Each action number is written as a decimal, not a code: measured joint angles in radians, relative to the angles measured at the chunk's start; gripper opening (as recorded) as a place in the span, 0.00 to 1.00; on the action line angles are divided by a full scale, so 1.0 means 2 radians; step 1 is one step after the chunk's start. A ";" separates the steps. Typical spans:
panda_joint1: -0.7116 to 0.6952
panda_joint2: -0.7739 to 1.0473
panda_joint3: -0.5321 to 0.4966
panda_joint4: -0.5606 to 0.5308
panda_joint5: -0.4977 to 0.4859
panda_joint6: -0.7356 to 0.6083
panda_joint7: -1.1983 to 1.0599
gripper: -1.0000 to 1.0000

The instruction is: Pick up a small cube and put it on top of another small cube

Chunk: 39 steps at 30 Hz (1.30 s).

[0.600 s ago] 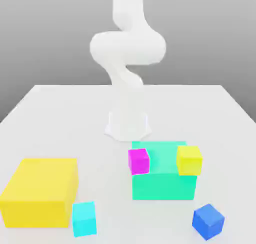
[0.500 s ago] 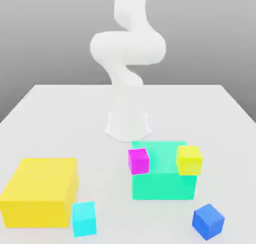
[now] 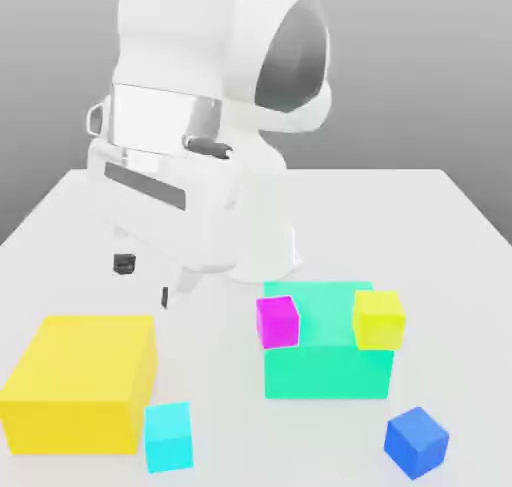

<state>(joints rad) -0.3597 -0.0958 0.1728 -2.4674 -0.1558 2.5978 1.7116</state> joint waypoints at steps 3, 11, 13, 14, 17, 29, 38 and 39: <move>-0.013 0.050 -0.003 -0.012 0.000 0.022 0.058 0.50; -0.012 0.180 -0.020 -0.031 0.027 0.099 0.155 0.50; -0.003 0.217 -0.032 -0.025 0.017 0.128 0.165 0.50; 0.002 0.234 -0.038 -0.022 0.012 0.142 0.169 0.00; 0.002 0.234 -0.038 -0.022 0.012 0.142 0.169 0.00; 0.007 0.108 0.003 -0.049 0.038 0.042 0.122 0.00; 0.124 -0.046 0.055 -0.090 0.095 -0.070 -0.025 0.00; 0.139 -0.063 0.059 -0.095 0.105 -0.081 -0.044 0.00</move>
<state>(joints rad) -0.0816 -0.2222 0.2899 -2.6568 0.0542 2.4350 1.6233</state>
